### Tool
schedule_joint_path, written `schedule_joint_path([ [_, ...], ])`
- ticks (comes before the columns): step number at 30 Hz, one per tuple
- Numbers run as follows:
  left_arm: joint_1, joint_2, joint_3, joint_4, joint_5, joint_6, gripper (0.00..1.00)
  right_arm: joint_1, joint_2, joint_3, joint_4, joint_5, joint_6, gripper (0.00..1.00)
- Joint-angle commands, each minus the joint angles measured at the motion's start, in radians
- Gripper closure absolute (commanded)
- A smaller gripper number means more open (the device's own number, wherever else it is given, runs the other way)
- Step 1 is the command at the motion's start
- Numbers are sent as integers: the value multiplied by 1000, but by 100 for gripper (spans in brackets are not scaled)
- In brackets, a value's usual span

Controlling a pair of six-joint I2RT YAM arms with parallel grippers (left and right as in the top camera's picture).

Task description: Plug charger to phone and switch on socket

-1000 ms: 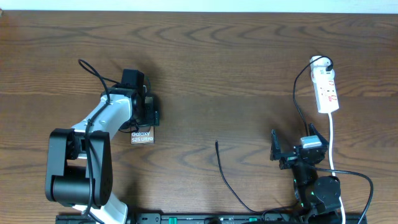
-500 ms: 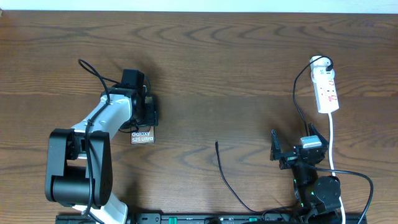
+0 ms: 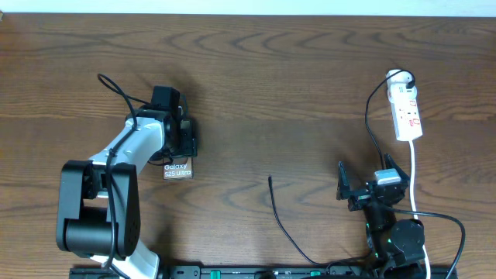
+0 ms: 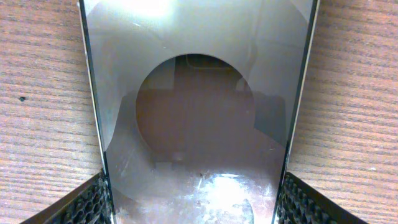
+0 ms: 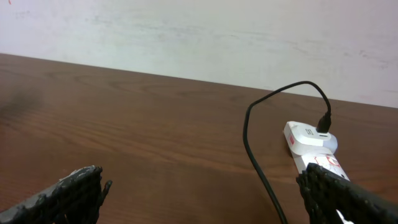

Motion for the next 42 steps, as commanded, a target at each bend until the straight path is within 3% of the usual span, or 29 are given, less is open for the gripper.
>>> schedule_joint_path([
  [1,-3,80,-59,-1,114,-9,33,7,-9,-3,-3,5,-8,1],
  [3,-3,80,-59,-1,114,-9,34,7,-9,-3,-3,5,-8,1],
  [7,-3,80,-60,-1,114,-9,52,7,-9,-3,-3,5,-8,1],
  [10,-3,80,-60,-1,114,-9,54,7,-9,-3,-3,5,-8,1],
  [17,-3,80,-59,-1,114,-9,28,7,-9,-3,-3,5,-8,1],
  [25,-3,80,-59,-1,114,-10,27,7,-9,-3,-3,5,-8,1],
  [28,-3,80,-60,-1,114,-9,17,7,-9,-3,-3,5,-8,1],
  [35,-3,80,-60,-1,114,-10,15,7,-9,-3,-3,5,-8,1],
  [36,-3,80,-60,-1,114,-10,10,7,-9,-3,-3,5,-8,1],
  [42,-3,80,-59,-1,114,-10,6,7,-9,-3,-3,5,-8,1],
])
